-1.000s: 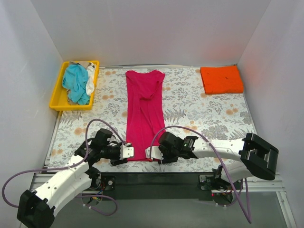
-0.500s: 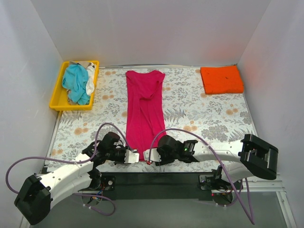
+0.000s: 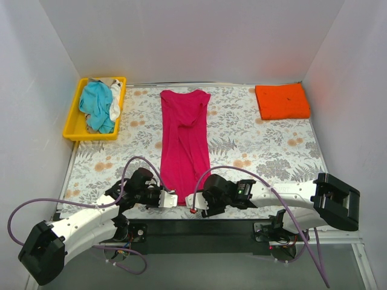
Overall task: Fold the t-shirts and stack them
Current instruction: Fold the tshirt
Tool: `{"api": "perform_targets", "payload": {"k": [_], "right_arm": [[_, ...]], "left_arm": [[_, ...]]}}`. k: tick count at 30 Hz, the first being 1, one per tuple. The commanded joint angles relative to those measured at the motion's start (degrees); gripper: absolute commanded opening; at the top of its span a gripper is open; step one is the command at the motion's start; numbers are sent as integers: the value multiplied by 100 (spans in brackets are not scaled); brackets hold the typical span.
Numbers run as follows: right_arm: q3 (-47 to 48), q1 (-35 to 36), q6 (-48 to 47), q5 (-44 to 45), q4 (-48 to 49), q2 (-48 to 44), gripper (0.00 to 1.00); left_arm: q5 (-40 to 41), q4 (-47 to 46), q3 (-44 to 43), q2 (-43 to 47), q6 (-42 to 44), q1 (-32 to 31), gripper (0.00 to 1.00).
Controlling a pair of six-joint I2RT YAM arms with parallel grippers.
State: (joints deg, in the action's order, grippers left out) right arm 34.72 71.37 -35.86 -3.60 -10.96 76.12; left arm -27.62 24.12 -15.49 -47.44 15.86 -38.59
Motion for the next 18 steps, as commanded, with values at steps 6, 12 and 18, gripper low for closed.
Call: {"api": "perform_targets", "payload": {"k": [6, 12, 18], "right_arm": [[-53, 78, 228, -238, -987, -1, 52], [-18, 166, 307, -142, -900, 579, 51], [87, 193, 483, 210, -881, 273, 65]], "left_arm": [[81, 497, -7, 94, 163, -26, 15], [-95, 690, -130, 69, 225, -26, 7], [-139, 770, -148, 112, 234, -26, 5]]}}
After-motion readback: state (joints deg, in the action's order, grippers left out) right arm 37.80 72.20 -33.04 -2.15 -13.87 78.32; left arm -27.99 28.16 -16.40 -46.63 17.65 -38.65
